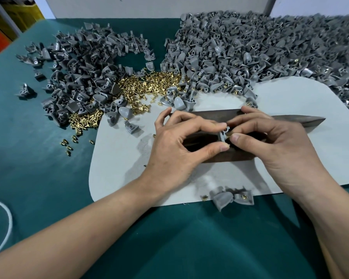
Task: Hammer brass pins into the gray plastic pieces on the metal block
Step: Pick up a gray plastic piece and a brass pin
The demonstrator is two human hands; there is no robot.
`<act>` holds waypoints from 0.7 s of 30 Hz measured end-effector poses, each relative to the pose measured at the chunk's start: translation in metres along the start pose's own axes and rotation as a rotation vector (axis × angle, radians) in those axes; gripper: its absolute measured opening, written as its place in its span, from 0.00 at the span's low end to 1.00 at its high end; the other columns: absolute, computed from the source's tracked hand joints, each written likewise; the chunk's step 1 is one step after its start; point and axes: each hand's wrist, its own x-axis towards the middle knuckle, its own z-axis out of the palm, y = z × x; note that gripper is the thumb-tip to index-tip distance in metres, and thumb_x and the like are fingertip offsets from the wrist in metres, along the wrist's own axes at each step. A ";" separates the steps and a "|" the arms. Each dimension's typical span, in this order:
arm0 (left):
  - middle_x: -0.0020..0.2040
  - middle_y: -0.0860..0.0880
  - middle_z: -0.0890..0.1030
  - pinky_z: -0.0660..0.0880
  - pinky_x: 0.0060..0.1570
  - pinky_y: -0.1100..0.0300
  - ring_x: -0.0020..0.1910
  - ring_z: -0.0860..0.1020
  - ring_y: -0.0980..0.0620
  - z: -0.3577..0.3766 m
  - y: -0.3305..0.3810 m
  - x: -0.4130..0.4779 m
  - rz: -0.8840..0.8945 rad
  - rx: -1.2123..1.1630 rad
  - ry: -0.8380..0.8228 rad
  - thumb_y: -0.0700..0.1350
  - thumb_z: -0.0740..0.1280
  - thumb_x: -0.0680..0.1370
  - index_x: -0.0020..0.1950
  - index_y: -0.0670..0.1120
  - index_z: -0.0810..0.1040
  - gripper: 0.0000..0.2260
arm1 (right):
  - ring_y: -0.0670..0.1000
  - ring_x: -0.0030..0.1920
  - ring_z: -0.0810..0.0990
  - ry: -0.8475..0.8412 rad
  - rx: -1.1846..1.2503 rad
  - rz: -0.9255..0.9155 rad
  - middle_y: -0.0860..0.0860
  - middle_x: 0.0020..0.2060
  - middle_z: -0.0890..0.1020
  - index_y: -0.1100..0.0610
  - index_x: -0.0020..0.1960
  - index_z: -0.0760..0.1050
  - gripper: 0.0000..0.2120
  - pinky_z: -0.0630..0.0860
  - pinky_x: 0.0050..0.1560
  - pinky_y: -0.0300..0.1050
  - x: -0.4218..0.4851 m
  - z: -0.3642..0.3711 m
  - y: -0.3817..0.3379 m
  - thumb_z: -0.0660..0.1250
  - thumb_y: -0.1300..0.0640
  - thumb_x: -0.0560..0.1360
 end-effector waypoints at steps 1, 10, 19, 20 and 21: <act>0.48 0.66 0.81 0.57 0.69 0.42 0.53 0.75 0.61 0.000 0.000 0.000 -0.001 -0.001 0.001 0.51 0.75 0.68 0.50 0.60 0.79 0.12 | 0.37 0.64 0.72 0.007 0.001 0.001 0.39 0.44 0.84 0.47 0.34 0.82 0.03 0.62 0.72 0.49 0.000 0.000 0.001 0.75 0.54 0.64; 0.48 0.66 0.80 0.59 0.68 0.40 0.52 0.75 0.60 0.000 -0.001 0.000 0.000 -0.003 0.002 0.50 0.76 0.68 0.50 0.58 0.80 0.12 | 0.38 0.64 0.71 0.027 0.023 0.003 0.41 0.44 0.84 0.48 0.33 0.81 0.09 0.62 0.71 0.46 0.000 0.003 0.002 0.74 0.61 0.67; 0.48 0.66 0.80 0.59 0.67 0.39 0.52 0.75 0.60 0.001 -0.001 0.000 -0.005 -0.011 0.007 0.50 0.76 0.68 0.49 0.58 0.80 0.12 | 0.36 0.63 0.71 0.057 0.051 0.011 0.40 0.41 0.84 0.47 0.32 0.80 0.11 0.62 0.68 0.37 -0.002 0.006 0.004 0.74 0.62 0.67; 0.48 0.66 0.80 0.59 0.67 0.40 0.52 0.75 0.60 0.001 -0.001 0.000 -0.006 -0.010 0.007 0.50 0.76 0.68 0.49 0.58 0.80 0.12 | 0.36 0.63 0.72 0.066 0.063 0.016 0.40 0.41 0.84 0.47 0.32 0.80 0.11 0.63 0.68 0.37 -0.001 0.007 0.004 0.74 0.62 0.67; 0.48 0.66 0.81 0.59 0.68 0.40 0.52 0.75 0.59 0.001 -0.001 0.000 -0.007 -0.010 0.007 0.50 0.76 0.68 0.49 0.57 0.80 0.12 | 0.36 0.63 0.72 0.072 0.072 0.022 0.40 0.41 0.84 0.47 0.32 0.80 0.11 0.63 0.68 0.37 -0.002 0.007 0.004 0.74 0.62 0.67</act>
